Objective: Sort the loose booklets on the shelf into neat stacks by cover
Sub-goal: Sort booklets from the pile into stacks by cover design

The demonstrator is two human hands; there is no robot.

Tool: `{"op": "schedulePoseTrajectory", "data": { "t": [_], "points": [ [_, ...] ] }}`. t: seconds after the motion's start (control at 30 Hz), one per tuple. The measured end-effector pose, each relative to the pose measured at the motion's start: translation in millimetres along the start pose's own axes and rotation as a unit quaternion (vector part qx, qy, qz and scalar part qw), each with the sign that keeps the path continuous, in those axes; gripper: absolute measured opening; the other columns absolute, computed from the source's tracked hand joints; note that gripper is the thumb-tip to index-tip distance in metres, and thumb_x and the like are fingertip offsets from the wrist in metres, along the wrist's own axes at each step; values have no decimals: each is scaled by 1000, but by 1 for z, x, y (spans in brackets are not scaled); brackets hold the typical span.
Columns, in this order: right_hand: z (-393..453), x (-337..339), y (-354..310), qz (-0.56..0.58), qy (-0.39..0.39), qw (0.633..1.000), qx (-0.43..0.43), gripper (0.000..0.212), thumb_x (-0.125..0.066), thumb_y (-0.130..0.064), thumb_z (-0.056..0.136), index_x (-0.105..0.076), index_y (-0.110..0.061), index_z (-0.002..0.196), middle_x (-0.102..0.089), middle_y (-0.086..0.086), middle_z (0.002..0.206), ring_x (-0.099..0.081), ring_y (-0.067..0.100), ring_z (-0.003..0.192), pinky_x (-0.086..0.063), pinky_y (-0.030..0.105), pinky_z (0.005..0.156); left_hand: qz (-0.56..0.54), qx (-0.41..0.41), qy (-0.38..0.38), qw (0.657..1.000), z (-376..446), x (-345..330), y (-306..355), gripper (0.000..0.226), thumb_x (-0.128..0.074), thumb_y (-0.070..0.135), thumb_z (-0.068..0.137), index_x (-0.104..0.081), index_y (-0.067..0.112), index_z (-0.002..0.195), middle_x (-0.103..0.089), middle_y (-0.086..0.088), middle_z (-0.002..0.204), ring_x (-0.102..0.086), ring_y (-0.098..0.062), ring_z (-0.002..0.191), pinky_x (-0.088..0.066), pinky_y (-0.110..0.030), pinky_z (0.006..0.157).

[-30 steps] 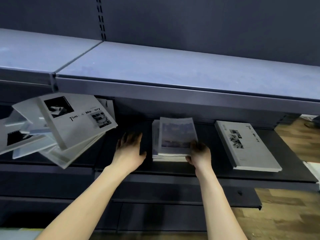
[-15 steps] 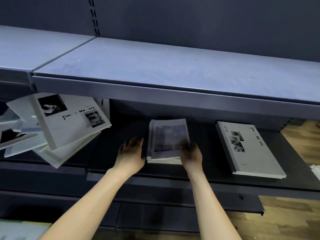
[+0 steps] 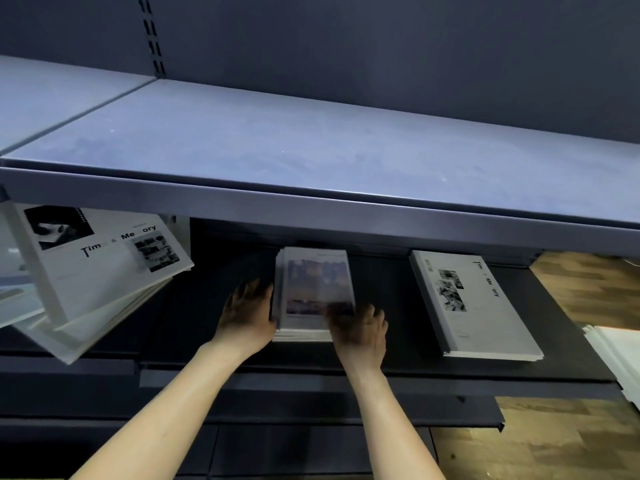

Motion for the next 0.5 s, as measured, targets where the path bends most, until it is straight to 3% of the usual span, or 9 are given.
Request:
{"op": "schedulePoseTrajectory", "data": {
  "t": [0.3, 0.5],
  "points": [
    [-6, 0, 1, 15, -16, 1000, 7, 86, -61, -70, 81, -44, -2, 132, -49, 14, 130, -47, 32, 121, -47, 39, 93, 9, 7, -17, 1000, -9, 1, 0, 62, -48, 25, 98, -21, 22, 154, -15, -6, 161, -13, -30, 148, -19, -42, 120],
    [-11, 1, -2, 19, -2, 1000, 17, 81, -58, -63, 88, -41, -4, 140, -38, 19, 146, -38, 37, 131, -42, 43, 101, 25, 43, -27, 998, -22, 1, -16, 69, -47, 28, 98, -10, 24, 157, -3, -4, 164, -4, -28, 150, -16, -42, 121]
  ]
}}
Point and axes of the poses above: each hand's wrist, its own z-axis towards the middle knuckle, its own x-axis out of the back of the hand, y = z × x, the point moved 6 cm from there along z, towards the middle knuckle
